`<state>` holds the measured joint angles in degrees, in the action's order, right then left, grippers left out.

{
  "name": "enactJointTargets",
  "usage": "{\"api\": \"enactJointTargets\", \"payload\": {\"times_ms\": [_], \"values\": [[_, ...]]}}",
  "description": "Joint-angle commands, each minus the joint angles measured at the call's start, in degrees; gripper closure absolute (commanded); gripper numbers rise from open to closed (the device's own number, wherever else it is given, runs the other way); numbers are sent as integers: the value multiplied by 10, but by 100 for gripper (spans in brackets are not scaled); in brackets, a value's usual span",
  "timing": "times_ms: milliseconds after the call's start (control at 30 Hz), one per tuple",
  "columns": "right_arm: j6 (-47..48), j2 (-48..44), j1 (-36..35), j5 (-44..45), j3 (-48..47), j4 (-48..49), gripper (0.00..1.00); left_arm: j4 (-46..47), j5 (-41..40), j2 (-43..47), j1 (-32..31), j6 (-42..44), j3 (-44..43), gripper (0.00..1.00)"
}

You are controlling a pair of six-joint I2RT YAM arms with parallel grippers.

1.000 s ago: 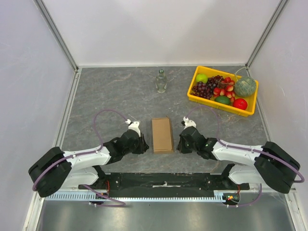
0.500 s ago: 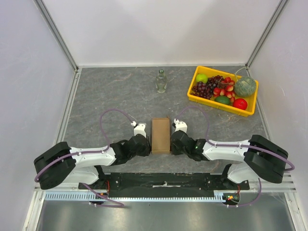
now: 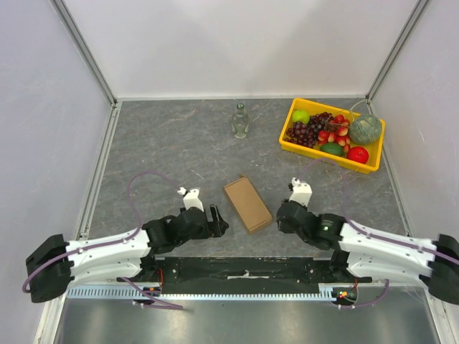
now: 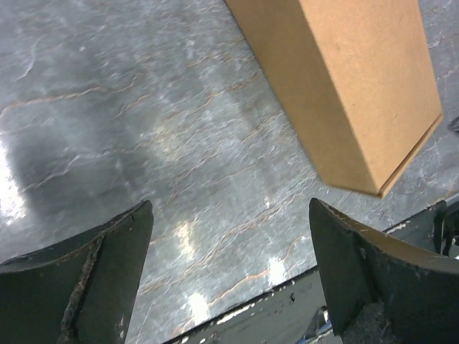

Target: Fold the paper box

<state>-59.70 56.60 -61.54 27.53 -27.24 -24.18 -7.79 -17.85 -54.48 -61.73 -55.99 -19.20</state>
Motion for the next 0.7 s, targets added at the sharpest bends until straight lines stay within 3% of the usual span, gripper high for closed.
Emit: {"api": "enactJointTargets", "payload": {"times_ms": [0,167,567,667], "values": [[-23,-102,-1,75,-7,-125,61,-71,-26,74,-2,-47,33,4],[40,-168,-2,72,-8,-86,35,-95,-33,91,-2,-32,28,3],[76,-260,-1,155,-11,-59,22,-169,-65,26,-3,-16,-38,2],[76,-263,-1,206,9,-36,6,-187,-82,35,-2,-19,-42,2]]}}
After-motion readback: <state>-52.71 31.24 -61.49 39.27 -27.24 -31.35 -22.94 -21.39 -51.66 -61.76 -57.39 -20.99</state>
